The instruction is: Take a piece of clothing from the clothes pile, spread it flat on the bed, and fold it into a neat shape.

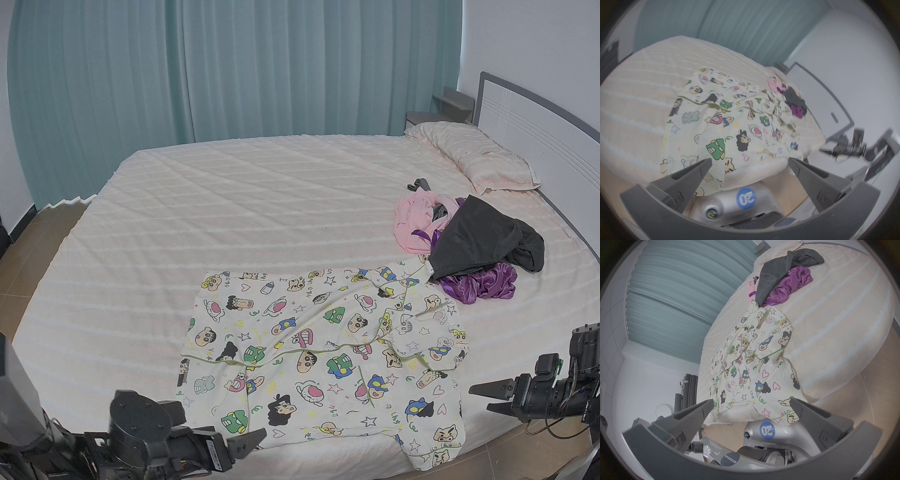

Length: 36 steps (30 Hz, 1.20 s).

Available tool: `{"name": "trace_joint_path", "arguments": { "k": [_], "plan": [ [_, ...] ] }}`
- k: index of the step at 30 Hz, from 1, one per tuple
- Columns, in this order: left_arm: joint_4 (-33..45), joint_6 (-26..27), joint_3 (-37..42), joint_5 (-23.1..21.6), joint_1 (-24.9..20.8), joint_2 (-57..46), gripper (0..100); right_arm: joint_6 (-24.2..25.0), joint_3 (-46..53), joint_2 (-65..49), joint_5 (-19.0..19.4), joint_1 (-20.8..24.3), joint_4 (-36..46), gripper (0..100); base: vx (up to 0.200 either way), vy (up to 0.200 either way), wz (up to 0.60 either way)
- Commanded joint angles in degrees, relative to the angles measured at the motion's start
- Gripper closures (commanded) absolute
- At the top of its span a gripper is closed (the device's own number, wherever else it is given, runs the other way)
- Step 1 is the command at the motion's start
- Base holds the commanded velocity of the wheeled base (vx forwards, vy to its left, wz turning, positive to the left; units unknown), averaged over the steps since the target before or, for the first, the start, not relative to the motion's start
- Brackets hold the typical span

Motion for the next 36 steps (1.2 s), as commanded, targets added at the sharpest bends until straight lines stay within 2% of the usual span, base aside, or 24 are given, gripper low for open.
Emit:
{"name": "trace_joint_path", "arguments": {
  "k": [1, 5, 6, 10, 12, 22, 27, 36],
  "plan": [
    [3.4, -6.7, 1.0, -0.4, 5.1, -8.7, 0, -0.3, 0.9, 0.1, 0.3, 0.0, 0.4, 0, 0.0, 0.0, 0.0],
    [3.1, -10.6, 0.5, -0.2, 8.4, -3.5, 0, -0.3, 0.9, 0.1, 0.3, 0.0, 0.4, 0, 0.0, 0.0, 0.0],
    [3.1, -10.6, 0.5, -0.2, 8.4, -3.5, 0, -0.3, 0.9, 0.1, 0.3, 0.0, 0.4, 0, 0.0, 0.0, 0.0],
    [3.1, -18.2, -0.1, -0.6, 9.2, 1.6, 0, 0.1, 0.9, 0.2, 0.3, 0.6, 0.4, 0, 0.0, 0.0, 0.0],
    [3.1, -19.7, -0.2, -0.8, 9.2, 2.4, 0, 0.2, 0.9, 0.2, 0.3, 0.6, 0.4, 0, 0.0, 0.0, 0.0],
    [3.1, -20.6, -1.5, -2.2, 10.9, 7.5, 0, 0.3, 0.9, -0.3, 0.1, 1.4, 0.4, 0, 0.0, 0.0, 0.0],
    [3.1, -23.0, -1.6, -2.5, 12.0, 7.2, 0, 0.2, 0.9, -0.4, 0.1, 1.4, 0.5, 0, 0.0, 0.0, 0.0],
    [3.1, -23.2, -2.0, -3.5, 13.4, 8.0, 0, -0.1, 0.9, 0.0, -0.1, 1.4, 1.0, 0, 0.0, 0.0, 0.0]
  ]
}}
